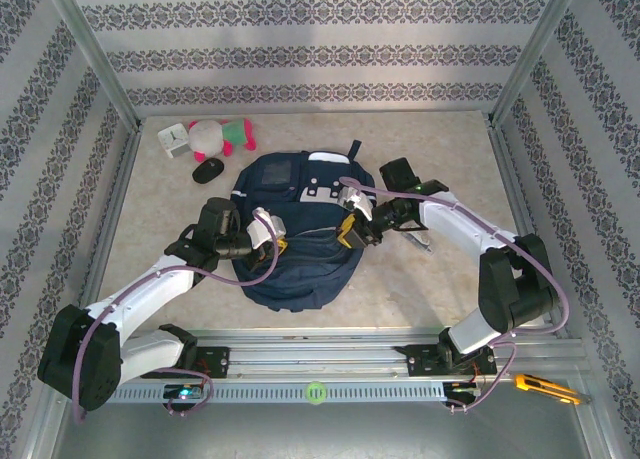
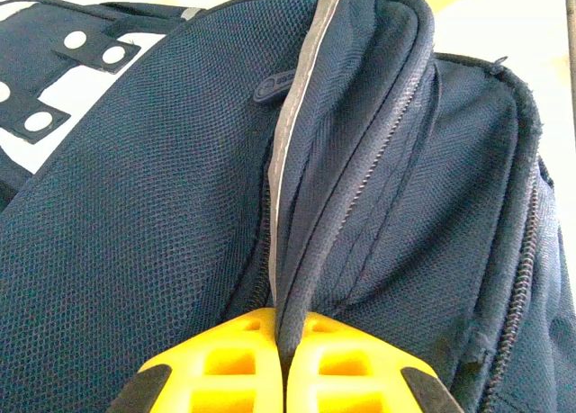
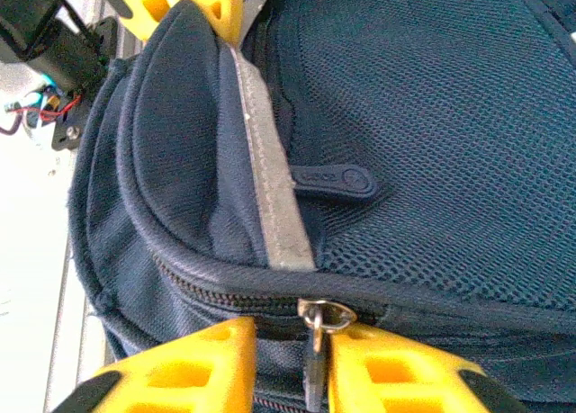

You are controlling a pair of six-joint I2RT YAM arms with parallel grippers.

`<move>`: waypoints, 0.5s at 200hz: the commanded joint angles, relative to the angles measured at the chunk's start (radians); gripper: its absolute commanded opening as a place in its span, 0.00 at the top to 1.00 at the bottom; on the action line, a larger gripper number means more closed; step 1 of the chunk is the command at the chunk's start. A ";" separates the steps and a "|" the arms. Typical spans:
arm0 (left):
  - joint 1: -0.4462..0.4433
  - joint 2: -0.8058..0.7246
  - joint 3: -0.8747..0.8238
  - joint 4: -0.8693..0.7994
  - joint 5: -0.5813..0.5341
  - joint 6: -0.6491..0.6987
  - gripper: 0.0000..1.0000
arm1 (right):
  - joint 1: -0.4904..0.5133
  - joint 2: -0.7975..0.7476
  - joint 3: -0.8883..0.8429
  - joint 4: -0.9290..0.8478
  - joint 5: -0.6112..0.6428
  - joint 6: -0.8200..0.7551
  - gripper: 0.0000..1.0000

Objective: Pack the student bag

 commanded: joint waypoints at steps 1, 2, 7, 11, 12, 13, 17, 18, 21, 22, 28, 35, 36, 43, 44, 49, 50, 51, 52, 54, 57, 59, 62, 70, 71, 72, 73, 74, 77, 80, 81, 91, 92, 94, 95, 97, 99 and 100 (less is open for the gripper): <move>0.010 -0.020 0.014 0.189 -0.013 -0.060 1.00 | 0.024 -0.031 -0.034 0.050 -0.030 0.052 0.85; 0.009 -0.020 0.013 0.190 -0.015 -0.061 1.00 | 0.024 -0.033 -0.034 0.050 -0.029 0.054 0.86; 0.009 -0.020 0.013 0.190 -0.031 -0.072 1.00 | 0.021 -0.043 -0.039 0.052 -0.018 0.065 0.89; 0.010 -0.021 0.015 0.189 -0.049 -0.079 1.00 | 0.020 -0.052 -0.044 0.057 -0.009 0.078 0.90; 0.009 -0.022 0.015 0.188 -0.051 -0.080 1.00 | 0.018 -0.054 -0.045 0.057 -0.008 0.081 0.91; 0.008 -0.022 0.017 0.186 -0.055 -0.083 1.00 | 0.018 -0.057 -0.046 0.058 -0.005 0.085 0.91; 0.010 -0.021 0.021 0.180 -0.072 -0.089 1.00 | 0.014 -0.066 -0.052 0.062 0.000 0.099 0.91; 0.009 -0.022 0.021 0.179 -0.079 -0.091 1.00 | 0.013 -0.069 -0.054 0.064 0.001 0.102 0.92; 0.008 -0.023 0.024 0.174 -0.096 -0.096 1.00 | 0.010 -0.076 -0.059 0.065 0.003 0.112 0.92; 0.008 -0.023 0.024 0.173 -0.102 -0.098 1.00 | 0.010 -0.080 -0.060 0.065 0.003 0.115 0.92; 0.009 -0.025 0.030 0.161 -0.135 -0.108 1.00 | 0.005 -0.095 -0.068 0.070 0.005 0.134 0.92; 0.007 -0.030 0.037 0.146 -0.171 -0.113 1.00 | 0.002 -0.112 -0.081 0.075 0.005 0.159 0.93; 0.007 -0.032 0.038 0.144 -0.174 -0.113 1.00 | 0.001 -0.115 -0.083 0.077 0.005 0.161 0.93; 0.009 -0.038 0.039 0.133 -0.210 -0.112 1.00 | -0.001 -0.132 -0.095 0.084 0.004 0.185 0.95; 0.008 -0.039 0.039 0.132 -0.214 -0.112 1.00 | 0.000 -0.134 -0.098 0.086 0.005 0.189 0.95; 0.008 -0.046 0.037 0.130 -0.240 -0.115 1.00 | 0.000 -0.144 -0.106 0.091 0.001 0.206 0.99; 0.008 -0.048 0.037 0.130 -0.246 -0.116 1.00 | 0.000 -0.146 -0.108 0.093 0.001 0.210 0.99; 0.007 -0.048 0.036 0.130 -0.251 -0.116 1.00 | 0.001 -0.147 -0.110 0.096 0.001 0.211 1.00; 0.007 -0.049 0.036 0.130 -0.256 -0.118 1.00 | 0.001 -0.150 -0.111 0.097 0.000 0.217 1.00; 0.007 -0.050 0.035 0.130 -0.266 -0.118 1.00 | 0.001 -0.154 -0.114 0.101 -0.002 0.225 1.00; 0.007 -0.056 0.034 0.130 -0.281 -0.121 1.00 | 0.001 -0.159 -0.119 0.108 -0.005 0.239 1.00; 0.007 -0.057 0.034 0.131 -0.287 -0.123 1.00 | 0.001 -0.161 -0.123 0.113 -0.007 0.247 1.00; 0.008 -0.059 0.031 0.132 -0.301 -0.126 1.00 | 0.003 -0.166 -0.128 0.123 -0.009 0.267 1.00; 0.008 -0.059 0.031 0.131 -0.322 -0.133 1.00 | 0.010 -0.177 -0.136 0.153 -0.015 0.329 1.00; 0.007 -0.060 0.031 0.130 -0.322 -0.133 1.00 | 0.011 -0.178 -0.137 0.158 -0.015 0.337 1.00; 0.007 -0.060 0.031 0.129 -0.322 -0.134 1.00 | 0.012 -0.180 -0.138 0.160 -0.016 0.345 1.00; 0.007 -0.060 0.031 0.128 -0.322 -0.134 1.00 | 0.013 -0.181 -0.139 0.166 -0.016 0.354 1.00; 0.008 -0.060 0.031 0.127 -0.322 -0.135 1.00 | 0.015 -0.182 -0.140 0.169 -0.017 0.359 1.00; 0.007 -0.058 0.033 0.125 -0.322 -0.137 1.00 | 0.021 -0.185 -0.142 0.184 -0.015 0.387 1.00; 0.007 -0.058 0.034 0.123 -0.323 -0.139 1.00 | 0.026 -0.187 -0.143 0.197 -0.016 0.410 1.00; 0.005 -0.058 0.035 0.122 -0.322 -0.140 1.00 | 0.027 -0.188 -0.143 0.202 -0.015 0.417 1.00; 0.002 -0.055 0.040 0.122 -0.326 -0.157 1.00 | 0.054 -0.195 -0.145 0.231 -0.006 0.479 1.00; 0.002 -0.055 0.039 0.122 -0.327 -0.159 1.00 | 0.057 -0.196 -0.145 0.234 -0.004 0.485 1.00; 0.000 -0.054 0.041 0.124 -0.330 -0.162 1.00 | 0.063 -0.197 -0.144 0.238 0.000 0.496 1.00; -0.001 -0.054 0.041 0.124 -0.331 -0.164 1.00 | 0.066 -0.197 -0.144 0.239 0.001 0.501 1.00; -0.003 -0.053 0.041 0.124 -0.335 -0.168 1.00 | 0.073 -0.197 -0.142 0.242 0.005 0.508 1.00; -0.003 -0.052 0.041 0.125 -0.338 -0.171 1.00 | 0.078 -0.198 -0.141 0.243 0.010 0.517 1.00; -0.005 -0.052 0.043 0.125 -0.340 -0.171 1.00 | 0.082 -0.198 -0.141 0.243 0.011 0.520 1.00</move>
